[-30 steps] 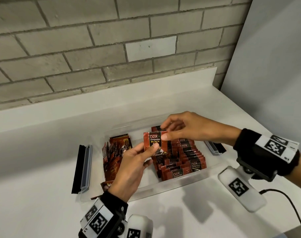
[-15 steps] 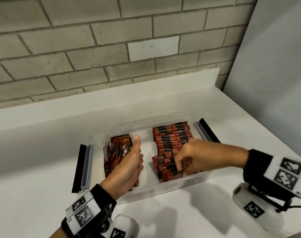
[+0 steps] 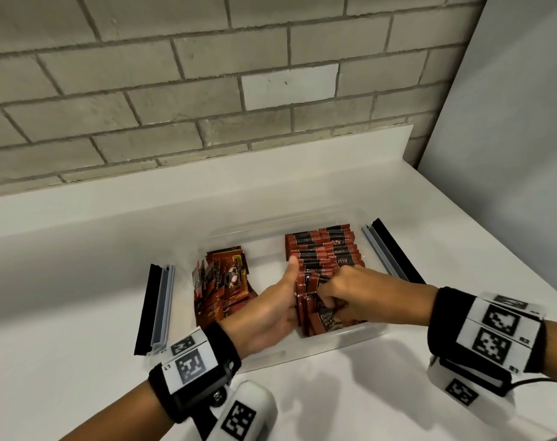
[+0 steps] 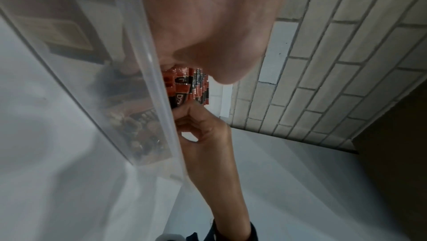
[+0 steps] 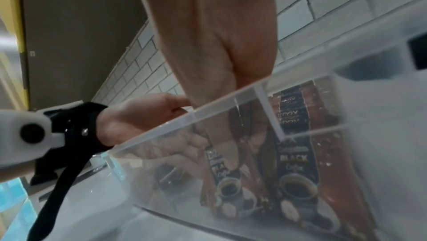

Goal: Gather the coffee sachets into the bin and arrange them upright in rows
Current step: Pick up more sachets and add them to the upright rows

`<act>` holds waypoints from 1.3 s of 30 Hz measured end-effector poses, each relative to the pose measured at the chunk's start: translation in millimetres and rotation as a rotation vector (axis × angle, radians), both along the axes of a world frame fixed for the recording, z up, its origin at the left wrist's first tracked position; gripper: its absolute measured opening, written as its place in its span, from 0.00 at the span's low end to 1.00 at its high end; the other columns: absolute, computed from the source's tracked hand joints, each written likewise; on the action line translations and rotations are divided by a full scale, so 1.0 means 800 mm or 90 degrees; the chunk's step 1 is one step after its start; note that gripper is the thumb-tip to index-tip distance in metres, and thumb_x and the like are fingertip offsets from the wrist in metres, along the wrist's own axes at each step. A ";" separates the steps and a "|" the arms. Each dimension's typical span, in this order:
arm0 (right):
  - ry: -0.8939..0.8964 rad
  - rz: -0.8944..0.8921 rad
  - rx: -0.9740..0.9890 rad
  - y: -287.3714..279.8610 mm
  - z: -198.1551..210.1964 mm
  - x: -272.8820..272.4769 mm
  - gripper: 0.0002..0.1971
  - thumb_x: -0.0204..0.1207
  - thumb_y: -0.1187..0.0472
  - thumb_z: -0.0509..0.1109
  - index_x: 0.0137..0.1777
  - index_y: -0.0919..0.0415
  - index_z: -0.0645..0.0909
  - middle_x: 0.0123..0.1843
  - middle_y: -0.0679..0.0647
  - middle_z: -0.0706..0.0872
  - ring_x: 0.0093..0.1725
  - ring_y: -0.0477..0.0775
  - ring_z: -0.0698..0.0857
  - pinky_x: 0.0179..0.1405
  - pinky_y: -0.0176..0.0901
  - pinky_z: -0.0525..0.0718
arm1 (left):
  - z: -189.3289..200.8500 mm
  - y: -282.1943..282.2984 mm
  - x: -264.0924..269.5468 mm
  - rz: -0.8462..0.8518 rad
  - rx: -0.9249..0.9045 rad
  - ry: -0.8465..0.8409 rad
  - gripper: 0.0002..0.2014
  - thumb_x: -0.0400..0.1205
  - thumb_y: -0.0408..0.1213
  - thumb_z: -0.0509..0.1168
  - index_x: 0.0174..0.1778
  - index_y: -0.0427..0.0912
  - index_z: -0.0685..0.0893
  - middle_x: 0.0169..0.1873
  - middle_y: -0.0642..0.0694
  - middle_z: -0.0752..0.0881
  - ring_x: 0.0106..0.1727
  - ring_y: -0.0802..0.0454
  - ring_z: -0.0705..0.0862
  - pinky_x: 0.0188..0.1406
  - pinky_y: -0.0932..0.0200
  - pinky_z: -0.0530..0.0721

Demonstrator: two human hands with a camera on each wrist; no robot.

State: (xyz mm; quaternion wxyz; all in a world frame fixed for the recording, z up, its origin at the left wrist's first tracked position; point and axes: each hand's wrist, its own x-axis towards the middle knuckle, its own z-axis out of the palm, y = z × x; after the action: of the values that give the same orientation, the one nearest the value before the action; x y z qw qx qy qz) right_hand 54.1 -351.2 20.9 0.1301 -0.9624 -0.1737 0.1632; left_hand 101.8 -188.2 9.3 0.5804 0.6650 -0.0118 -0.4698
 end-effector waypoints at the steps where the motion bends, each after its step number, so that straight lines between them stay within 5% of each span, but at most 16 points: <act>1: 0.013 0.001 0.012 -0.002 0.000 -0.001 0.06 0.73 0.66 0.74 0.45 0.58 0.79 0.42 0.47 0.80 0.41 0.49 0.80 0.37 0.37 0.78 | -0.003 -0.001 -0.001 -0.007 0.002 0.025 0.29 0.85 0.62 0.42 0.56 0.47 0.82 0.37 0.43 0.92 0.39 0.54 0.91 0.51 0.56 0.85; 3: 0.026 -0.022 0.039 -0.006 0.001 -0.002 0.12 0.71 0.64 0.76 0.48 0.57 0.76 0.47 0.46 0.78 0.45 0.48 0.79 0.42 0.40 0.80 | -0.008 -0.001 -0.001 -0.012 0.008 0.047 0.29 0.84 0.63 0.42 0.55 0.46 0.82 0.41 0.50 0.91 0.39 0.62 0.89 0.50 0.61 0.85; 6: 0.047 -0.082 0.050 -0.012 0.011 -0.005 0.19 0.69 0.57 0.80 0.50 0.55 0.70 0.50 0.45 0.74 0.49 0.48 0.75 0.41 0.36 0.76 | -0.005 -0.002 0.001 -0.006 0.004 0.066 0.29 0.84 0.63 0.43 0.55 0.47 0.82 0.40 0.48 0.92 0.43 0.57 0.89 0.51 0.60 0.85; 10: 0.063 -0.157 0.064 -0.026 0.021 -0.002 0.18 0.74 0.50 0.75 0.59 0.50 0.73 0.50 0.40 0.72 0.48 0.41 0.74 0.41 0.29 0.73 | 0.001 -0.001 -0.003 -0.009 -0.005 0.080 0.28 0.84 0.63 0.44 0.57 0.48 0.82 0.48 0.50 0.90 0.53 0.58 0.85 0.64 0.55 0.80; 12: 0.031 -0.149 0.044 -0.029 0.021 0.000 0.13 0.81 0.56 0.67 0.64 0.50 0.76 0.53 0.41 0.74 0.51 0.40 0.75 0.47 0.27 0.74 | 0.003 -0.002 -0.004 -0.006 -0.004 0.085 0.28 0.85 0.61 0.45 0.63 0.46 0.81 0.52 0.46 0.87 0.55 0.55 0.84 0.68 0.53 0.79; 14: 0.054 -0.114 0.037 -0.028 0.020 0.000 0.16 0.85 0.63 0.60 0.69 0.52 0.78 0.62 0.45 0.77 0.61 0.44 0.76 0.58 0.27 0.72 | 0.007 -0.004 -0.006 -0.002 -0.004 0.084 0.27 0.87 0.56 0.46 0.71 0.41 0.76 0.56 0.40 0.84 0.59 0.46 0.81 0.69 0.52 0.78; 16: 0.072 -0.086 0.045 -0.026 0.023 -0.002 0.20 0.85 0.70 0.56 0.72 0.54 0.78 0.67 0.47 0.77 0.67 0.46 0.75 0.61 0.21 0.69 | 0.009 -0.007 -0.008 -0.006 -0.009 0.077 0.26 0.89 0.51 0.47 0.74 0.37 0.73 0.58 0.37 0.82 0.63 0.49 0.72 0.65 0.53 0.78; 19: 0.054 -0.110 0.037 -0.032 0.028 -0.002 0.25 0.83 0.75 0.55 0.74 0.54 0.76 0.68 0.47 0.76 0.66 0.45 0.71 0.65 0.28 0.69 | 0.007 -0.009 -0.007 -0.012 -0.005 0.064 0.26 0.89 0.51 0.47 0.75 0.37 0.72 0.65 0.35 0.79 0.65 0.49 0.71 0.67 0.54 0.77; 24: 0.079 -0.048 -0.066 -0.026 0.011 -0.003 0.24 0.82 0.71 0.59 0.77 0.53 0.73 0.73 0.49 0.71 0.75 0.51 0.58 0.79 0.46 0.61 | 0.002 -0.009 -0.005 -0.009 0.006 0.064 0.28 0.88 0.54 0.45 0.73 0.40 0.75 0.65 0.36 0.83 0.61 0.45 0.82 0.64 0.55 0.78; 27: 0.064 -0.097 -0.015 -0.029 0.021 -0.001 0.26 0.82 0.73 0.56 0.77 0.52 0.72 0.71 0.47 0.70 0.69 0.47 0.61 0.73 0.38 0.61 | 0.000 -0.007 -0.003 0.002 -0.011 0.057 0.25 0.89 0.52 0.44 0.71 0.41 0.75 0.56 0.42 0.81 0.59 0.54 0.73 0.67 0.55 0.76; 29: 0.043 -0.102 -0.005 -0.035 0.027 -0.001 0.24 0.84 0.70 0.55 0.76 0.52 0.73 0.69 0.45 0.71 0.64 0.43 0.61 0.65 0.31 0.60 | -0.002 -0.007 -0.002 0.002 -0.006 0.061 0.22 0.89 0.50 0.47 0.71 0.40 0.74 0.54 0.44 0.85 0.57 0.53 0.81 0.60 0.58 0.80; 32: 0.033 -0.015 -0.061 -0.038 0.024 -0.008 0.20 0.86 0.65 0.57 0.74 0.49 0.76 0.69 0.40 0.73 0.61 0.40 0.56 0.62 0.29 0.54 | -0.006 -0.008 0.000 -0.003 0.013 0.052 0.18 0.90 0.41 0.52 0.73 0.37 0.72 0.64 0.41 0.85 0.65 0.49 0.84 0.66 0.55 0.79; 34: 0.034 0.015 -0.080 -0.040 0.018 -0.010 0.19 0.85 0.63 0.60 0.73 0.49 0.78 0.72 0.41 0.75 0.64 0.41 0.56 0.67 0.33 0.55 | -0.009 -0.010 0.005 -0.019 0.027 0.020 0.13 0.89 0.35 0.53 0.66 0.37 0.76 0.63 0.43 0.84 0.63 0.50 0.82 0.70 0.54 0.76; 37: 0.012 -0.022 -0.075 -0.037 0.012 -0.005 0.22 0.84 0.68 0.59 0.74 0.50 0.77 0.73 0.45 0.75 0.71 0.48 0.59 0.76 0.42 0.60 | -0.003 -0.014 0.009 -0.032 0.092 -0.082 0.08 0.89 0.35 0.55 0.48 0.45 0.79 0.51 0.46 0.85 0.52 0.54 0.81 0.53 0.60 0.78; 39: 0.002 -0.030 -0.089 -0.030 0.008 0.000 0.23 0.83 0.69 0.59 0.75 0.51 0.75 0.71 0.48 0.75 0.72 0.54 0.61 0.76 0.50 0.66 | -0.004 -0.016 0.011 -0.046 0.121 -0.126 0.07 0.88 0.35 0.57 0.48 0.46 0.80 0.49 0.46 0.84 0.51 0.52 0.80 0.51 0.60 0.77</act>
State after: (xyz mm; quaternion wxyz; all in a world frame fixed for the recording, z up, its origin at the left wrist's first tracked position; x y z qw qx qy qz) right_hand 54.4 -375.0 27.2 0.0668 -0.9727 -0.1394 0.1733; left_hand 111.0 -200.7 5.9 0.4938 0.7590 -0.0483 -0.4217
